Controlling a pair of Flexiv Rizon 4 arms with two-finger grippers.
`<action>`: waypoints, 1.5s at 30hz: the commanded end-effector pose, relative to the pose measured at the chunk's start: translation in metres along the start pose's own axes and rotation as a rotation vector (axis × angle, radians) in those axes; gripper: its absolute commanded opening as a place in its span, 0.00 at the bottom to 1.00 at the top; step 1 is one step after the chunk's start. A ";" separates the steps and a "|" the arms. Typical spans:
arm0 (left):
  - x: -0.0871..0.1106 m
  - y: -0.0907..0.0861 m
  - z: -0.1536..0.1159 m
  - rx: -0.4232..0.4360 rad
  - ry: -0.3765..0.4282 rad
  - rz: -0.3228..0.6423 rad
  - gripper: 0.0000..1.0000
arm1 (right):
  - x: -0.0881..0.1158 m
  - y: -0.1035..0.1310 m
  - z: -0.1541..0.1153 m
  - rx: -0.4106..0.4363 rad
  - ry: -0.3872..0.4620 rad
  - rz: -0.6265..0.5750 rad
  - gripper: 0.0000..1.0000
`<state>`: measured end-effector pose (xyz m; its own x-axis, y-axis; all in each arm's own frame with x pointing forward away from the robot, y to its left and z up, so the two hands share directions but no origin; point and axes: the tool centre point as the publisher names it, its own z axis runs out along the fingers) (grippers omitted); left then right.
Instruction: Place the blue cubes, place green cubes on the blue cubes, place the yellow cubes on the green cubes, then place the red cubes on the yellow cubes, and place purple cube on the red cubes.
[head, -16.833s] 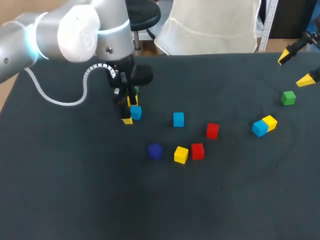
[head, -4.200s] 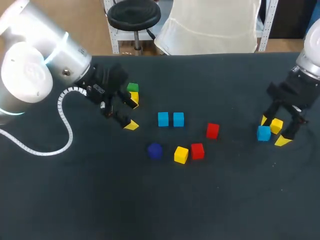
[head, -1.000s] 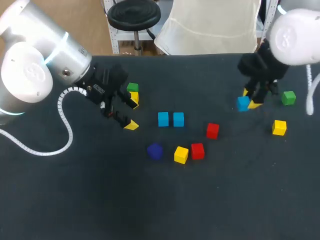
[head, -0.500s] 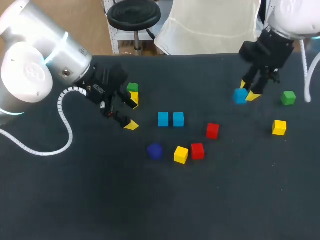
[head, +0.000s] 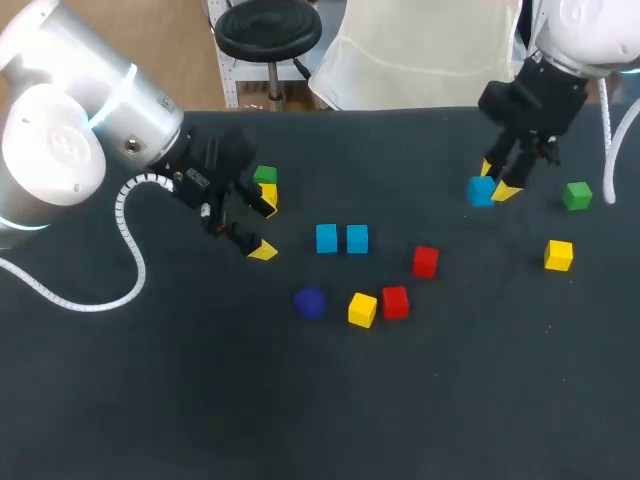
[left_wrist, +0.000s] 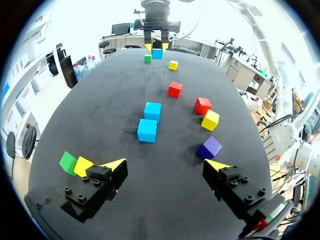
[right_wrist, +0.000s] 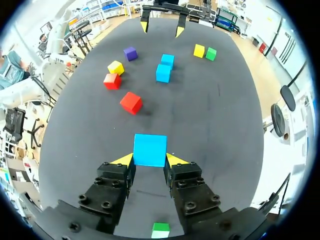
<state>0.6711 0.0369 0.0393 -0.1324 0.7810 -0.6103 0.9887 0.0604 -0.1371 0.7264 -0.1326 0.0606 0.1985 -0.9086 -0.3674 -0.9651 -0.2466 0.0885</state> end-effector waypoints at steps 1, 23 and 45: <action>0.001 0.000 0.000 0.001 -0.003 0.003 1.00 | -0.014 -0.009 0.010 0.013 0.041 -0.009 0.00; 0.001 0.000 0.000 0.001 -0.003 0.003 1.00 | -0.072 -0.035 0.068 0.104 0.167 0.178 0.00; 0.001 0.000 0.000 0.001 -0.003 0.003 1.00 | -0.087 -0.021 0.094 0.098 0.087 0.207 0.00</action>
<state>0.6710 0.0369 0.0393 -0.1324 0.7810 -0.6103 0.9887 0.0604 -0.1371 0.7162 -0.0179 0.0061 0.0064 -0.9635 -0.2675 -0.9975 -0.0251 0.0666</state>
